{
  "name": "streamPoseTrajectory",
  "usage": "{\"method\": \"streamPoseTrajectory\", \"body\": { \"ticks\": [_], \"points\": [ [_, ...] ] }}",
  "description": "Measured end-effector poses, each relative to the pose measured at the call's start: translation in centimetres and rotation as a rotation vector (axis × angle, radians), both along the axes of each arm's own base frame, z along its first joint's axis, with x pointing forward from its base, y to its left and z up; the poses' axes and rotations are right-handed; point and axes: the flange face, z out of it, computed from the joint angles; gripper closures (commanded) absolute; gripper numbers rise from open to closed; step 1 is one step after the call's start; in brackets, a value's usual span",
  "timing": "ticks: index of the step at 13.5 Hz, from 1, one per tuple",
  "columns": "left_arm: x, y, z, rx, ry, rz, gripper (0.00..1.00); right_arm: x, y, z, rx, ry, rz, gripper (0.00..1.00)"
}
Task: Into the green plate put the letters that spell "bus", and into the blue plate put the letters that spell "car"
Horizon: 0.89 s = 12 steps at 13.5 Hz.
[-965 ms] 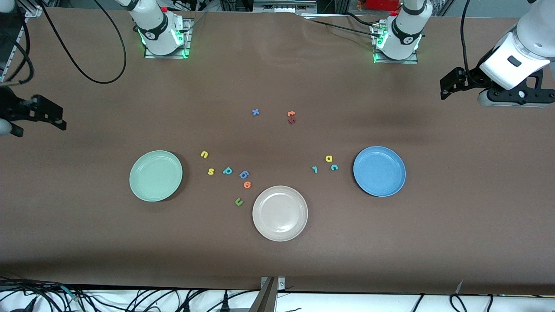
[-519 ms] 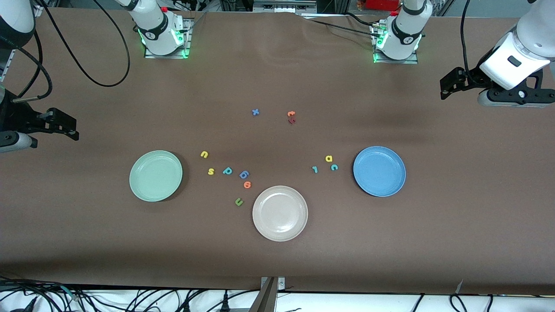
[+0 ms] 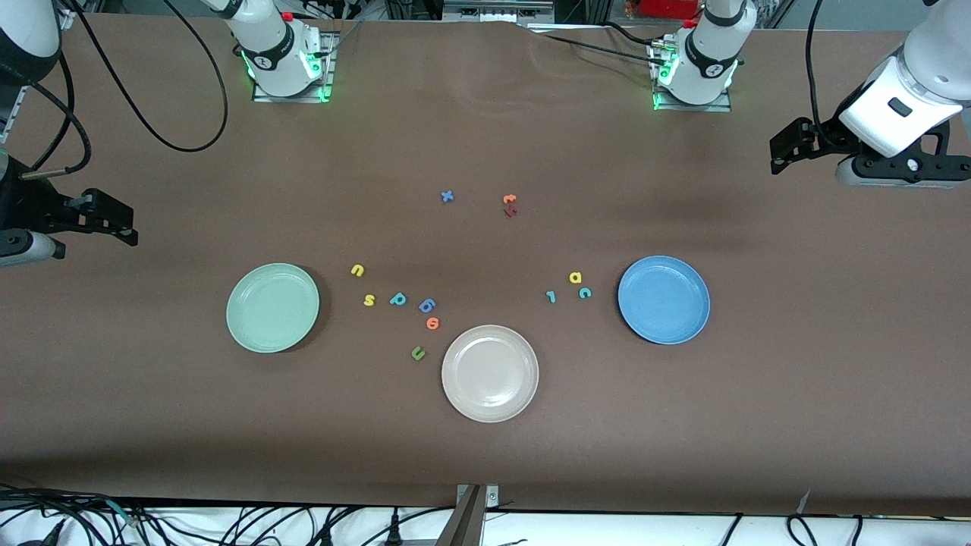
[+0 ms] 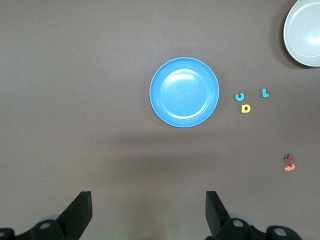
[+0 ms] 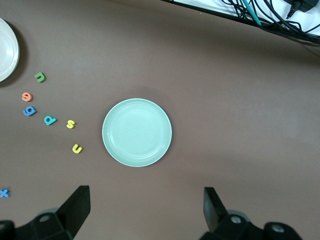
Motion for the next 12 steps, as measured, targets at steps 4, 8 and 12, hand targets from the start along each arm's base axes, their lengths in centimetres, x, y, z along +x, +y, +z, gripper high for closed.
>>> {"method": "streamPoseTrajectory", "body": {
  "ticks": [4,8,12],
  "points": [
    [0.0,-0.1,0.0,0.0,0.002,-0.001,0.0,0.0,0.0,0.0,0.0,0.0,0.001,0.0],
    [0.5,-3.7,-2.4,-0.006,0.047,-0.068,0.0,0.0,0.2,0.0,0.0,0.0,0.003,0.0],
    [3.5,-9.0,-8.7,-0.033,0.063,-0.119,0.0,0.0,0.2,0.0,0.0,0.001,0.003,0.0]
  ]
}}
